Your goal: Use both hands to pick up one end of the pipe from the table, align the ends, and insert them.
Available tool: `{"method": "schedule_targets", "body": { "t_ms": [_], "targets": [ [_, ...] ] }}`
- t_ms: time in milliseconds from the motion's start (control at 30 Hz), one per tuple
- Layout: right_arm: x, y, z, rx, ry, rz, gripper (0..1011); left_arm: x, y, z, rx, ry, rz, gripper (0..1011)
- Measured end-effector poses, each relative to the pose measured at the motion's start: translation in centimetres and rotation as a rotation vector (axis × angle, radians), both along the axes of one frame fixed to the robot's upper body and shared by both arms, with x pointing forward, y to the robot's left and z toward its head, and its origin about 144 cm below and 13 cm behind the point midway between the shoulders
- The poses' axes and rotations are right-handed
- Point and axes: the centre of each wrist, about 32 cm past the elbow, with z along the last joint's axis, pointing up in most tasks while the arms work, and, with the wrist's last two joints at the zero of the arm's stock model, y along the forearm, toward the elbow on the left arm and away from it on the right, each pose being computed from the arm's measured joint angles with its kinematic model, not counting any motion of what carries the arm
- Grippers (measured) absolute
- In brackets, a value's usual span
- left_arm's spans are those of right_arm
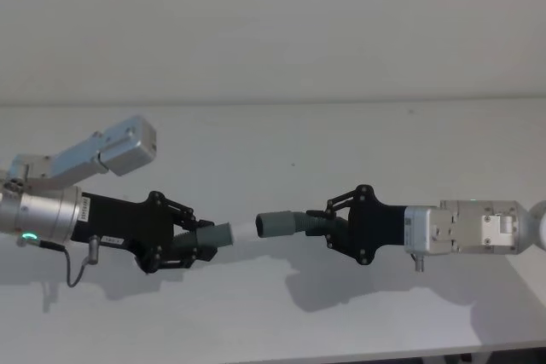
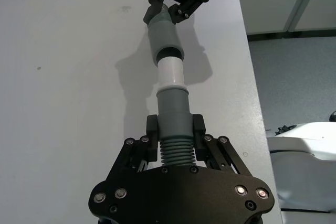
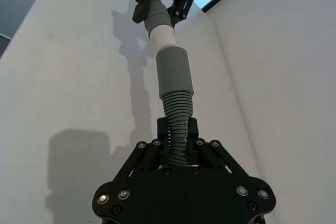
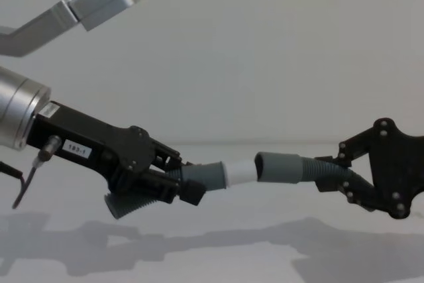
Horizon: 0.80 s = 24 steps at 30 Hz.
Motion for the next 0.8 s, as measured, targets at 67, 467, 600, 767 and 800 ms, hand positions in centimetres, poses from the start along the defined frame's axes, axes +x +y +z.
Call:
{"method": "schedule_targets", "body": {
  "t_ms": [67,467,600,767,800],
  "targets": [
    [0.01,-0.01,0.01,0.0,0.0,0.0,162,0.12,-0.06,-0.03,0.0,0.0,-0.001,346],
    [0.01,-0.01,0.02,0.0,0.0,0.0,162,0.66,-0.35,0.0,-0.001,-0.009,-0.004,346],
    [0.01,-0.01,0.02,0.0,0.0,0.0,162,0.77,-0.39,0.0,-0.002,-0.011,-0.004,346],
    [0.01,-0.01,0.02,0.0,0.0,0.0,162,0.94,-0.51,0.01,-0.003,-0.014,-0.005,346],
    [0.01,0.0,0.02,0.0,0.0,0.0,162,1.0,-0.55,0.03,-0.003,-0.015,-0.005,346]
  ]
}}
